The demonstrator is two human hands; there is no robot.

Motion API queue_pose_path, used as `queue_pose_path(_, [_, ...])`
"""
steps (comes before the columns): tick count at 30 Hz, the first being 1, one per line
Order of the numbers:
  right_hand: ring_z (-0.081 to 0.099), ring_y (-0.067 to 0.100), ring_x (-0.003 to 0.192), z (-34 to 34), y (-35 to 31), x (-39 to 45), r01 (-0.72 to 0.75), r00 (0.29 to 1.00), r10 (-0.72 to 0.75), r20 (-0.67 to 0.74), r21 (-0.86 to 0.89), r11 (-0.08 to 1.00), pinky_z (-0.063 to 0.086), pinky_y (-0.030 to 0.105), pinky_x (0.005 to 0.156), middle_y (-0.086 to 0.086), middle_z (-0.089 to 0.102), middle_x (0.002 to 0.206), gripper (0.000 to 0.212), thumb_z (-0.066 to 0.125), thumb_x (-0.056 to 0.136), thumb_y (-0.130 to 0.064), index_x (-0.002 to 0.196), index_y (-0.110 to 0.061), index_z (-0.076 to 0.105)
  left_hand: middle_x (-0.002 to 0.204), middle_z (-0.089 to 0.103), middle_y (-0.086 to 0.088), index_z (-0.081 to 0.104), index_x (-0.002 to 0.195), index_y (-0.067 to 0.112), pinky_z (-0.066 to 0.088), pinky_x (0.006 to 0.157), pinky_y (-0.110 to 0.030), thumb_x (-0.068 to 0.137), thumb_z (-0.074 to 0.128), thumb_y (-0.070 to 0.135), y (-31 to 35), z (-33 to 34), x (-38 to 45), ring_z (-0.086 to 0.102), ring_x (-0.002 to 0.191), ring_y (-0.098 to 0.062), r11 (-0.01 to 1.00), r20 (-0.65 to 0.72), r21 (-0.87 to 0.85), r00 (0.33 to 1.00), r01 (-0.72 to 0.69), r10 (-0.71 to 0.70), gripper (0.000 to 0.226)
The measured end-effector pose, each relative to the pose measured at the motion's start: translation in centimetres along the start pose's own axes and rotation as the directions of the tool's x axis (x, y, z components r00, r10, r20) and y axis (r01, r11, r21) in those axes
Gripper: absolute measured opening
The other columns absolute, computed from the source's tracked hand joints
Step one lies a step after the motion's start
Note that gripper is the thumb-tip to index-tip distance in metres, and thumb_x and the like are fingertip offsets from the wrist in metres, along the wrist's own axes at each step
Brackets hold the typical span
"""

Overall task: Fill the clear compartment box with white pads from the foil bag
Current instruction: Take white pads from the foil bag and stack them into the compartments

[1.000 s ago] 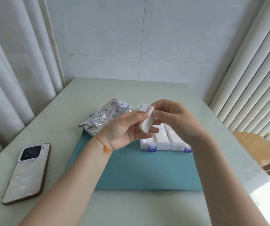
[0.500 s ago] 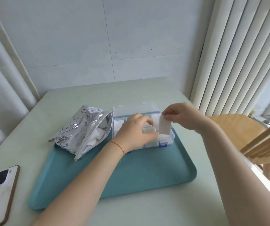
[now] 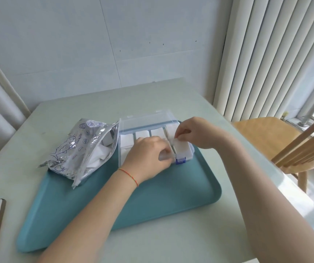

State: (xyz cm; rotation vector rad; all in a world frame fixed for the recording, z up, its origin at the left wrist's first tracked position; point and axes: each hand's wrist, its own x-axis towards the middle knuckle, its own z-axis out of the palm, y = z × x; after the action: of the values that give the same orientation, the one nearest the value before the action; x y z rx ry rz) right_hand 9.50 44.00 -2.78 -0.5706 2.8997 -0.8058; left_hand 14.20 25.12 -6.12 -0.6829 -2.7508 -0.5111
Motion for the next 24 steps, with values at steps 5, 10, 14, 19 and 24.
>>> queue_pose_path(5, [0.055,0.010,0.085,0.4,0.0,0.0,-0.003,1.000,0.001,-0.025,-0.078,0.997,0.039,0.019,0.070,-0.010,0.062,0.087,0.017,0.060,0.089,-0.012,0.095,-0.021,0.074,0.094,0.062,0.007,0.069,0.096,0.027,0.036,0.093,-0.033,0.082,0.066,0.044,0.2,0.2,0.2,0.058,0.094,-0.017,0.998,0.024,0.049,0.999,0.025,-0.026,0.022])
queue_pose_path(10, [0.061,0.017,0.090,1.4,-0.4,0.4,-0.029,0.997,0.013,-0.073,-0.218,0.976,0.051,0.032,0.080,-0.008,0.066,0.092,0.021,0.058,0.087,-0.013,0.085,-0.027,0.074,0.104,0.062,0.006,0.065,0.113,0.030,0.033,0.095,-0.032,0.087,0.053,0.042,1.1,0.2,0.7,0.057,0.099,-0.018,0.982,0.064,0.188,0.998,-0.003,-0.010,0.031])
queue_pose_path(14, [0.057,0.021,0.091,2.1,-0.6,0.6,-0.042,0.993,0.003,-0.118,-0.325,0.945,0.041,0.027,0.071,-0.002,0.060,0.094,0.024,0.055,0.085,-0.012,0.079,-0.034,0.061,0.103,0.060,0.005,0.061,0.119,0.034,0.032,0.095,-0.033,0.085,0.050,0.046,1.6,-0.1,1.1,0.056,0.096,-0.020,0.959,0.136,0.284,0.990,-0.010,-0.030,0.038])
queue_pose_path(19, [0.050,0.020,0.100,2.6,-0.9,0.4,0.036,0.991,-0.099,-0.092,-0.525,0.850,0.030,0.025,0.073,-0.003,0.045,0.091,0.015,0.054,0.090,-0.019,0.089,-0.020,0.070,0.112,0.061,0.004,0.056,0.125,0.030,0.034,0.097,-0.035,0.083,0.049,0.050,1.8,-0.1,0.8,0.059,0.102,-0.020,0.964,0.165,0.266,0.985,0.001,-0.047,0.047])
queue_pose_path(24, [0.054,0.023,0.092,1.3,-1.5,0.0,-0.033,0.993,-0.016,-0.121,-0.397,0.917,0.041,0.031,0.074,0.001,0.051,0.095,0.022,0.055,0.092,-0.029,0.091,-0.017,0.073,0.113,0.064,0.003,0.056,0.125,0.027,0.037,0.098,-0.032,0.072,0.040,0.049,1.4,-1.1,-0.5,0.059,0.103,-0.020,0.996,0.166,0.042,0.982,0.083,-0.089,0.059])
